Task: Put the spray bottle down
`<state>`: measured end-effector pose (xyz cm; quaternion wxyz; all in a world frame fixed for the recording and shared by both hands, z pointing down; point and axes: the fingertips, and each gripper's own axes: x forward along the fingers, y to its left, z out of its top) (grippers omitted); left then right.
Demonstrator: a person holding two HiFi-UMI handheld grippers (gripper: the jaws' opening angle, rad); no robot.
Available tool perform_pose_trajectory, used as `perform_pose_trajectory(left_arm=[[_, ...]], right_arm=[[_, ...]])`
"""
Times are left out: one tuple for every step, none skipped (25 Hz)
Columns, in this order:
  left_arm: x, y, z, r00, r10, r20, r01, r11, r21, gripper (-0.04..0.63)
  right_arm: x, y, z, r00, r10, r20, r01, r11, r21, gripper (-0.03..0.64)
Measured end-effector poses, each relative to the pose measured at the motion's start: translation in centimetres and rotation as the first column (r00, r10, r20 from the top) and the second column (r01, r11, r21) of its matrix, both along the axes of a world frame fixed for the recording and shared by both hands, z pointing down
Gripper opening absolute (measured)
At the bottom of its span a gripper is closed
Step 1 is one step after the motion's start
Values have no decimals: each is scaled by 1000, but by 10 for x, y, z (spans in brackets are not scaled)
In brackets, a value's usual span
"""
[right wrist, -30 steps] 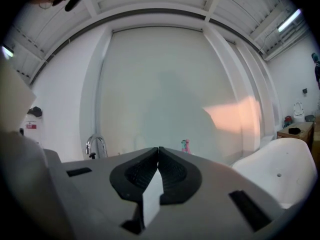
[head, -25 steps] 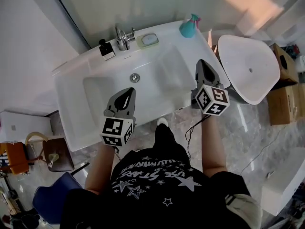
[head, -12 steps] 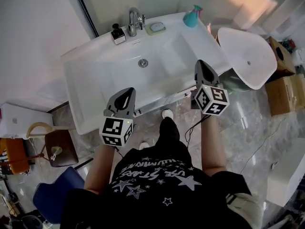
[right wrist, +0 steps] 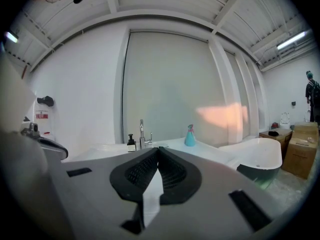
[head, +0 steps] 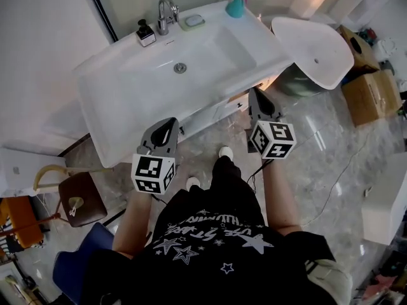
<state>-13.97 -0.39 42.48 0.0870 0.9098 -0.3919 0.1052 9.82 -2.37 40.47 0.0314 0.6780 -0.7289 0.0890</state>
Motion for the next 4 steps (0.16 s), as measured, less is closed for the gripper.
perform_pose_trajectory(left_arm=[[1, 4, 1, 1000, 1, -2, -1, 1000, -2, 15], [2, 8, 2, 1000, 3, -3, -3, 1000, -4, 15], [4, 12, 2, 1000, 4, -4, -4, 1000, -6, 15], [5, 16, 3, 1000, 5, -5, -5, 1000, -7, 15]], right_arm=[[-1, 6, 2, 1000, 0, 0, 0, 1000, -4, 12], [0, 12, 4, 1000, 0, 1, 0, 1000, -8, 12], [0, 17, 5, 1000, 0, 0, 0, 1000, -10, 12], [0, 23, 7, 1000, 0, 0, 0, 1000, -12, 12]])
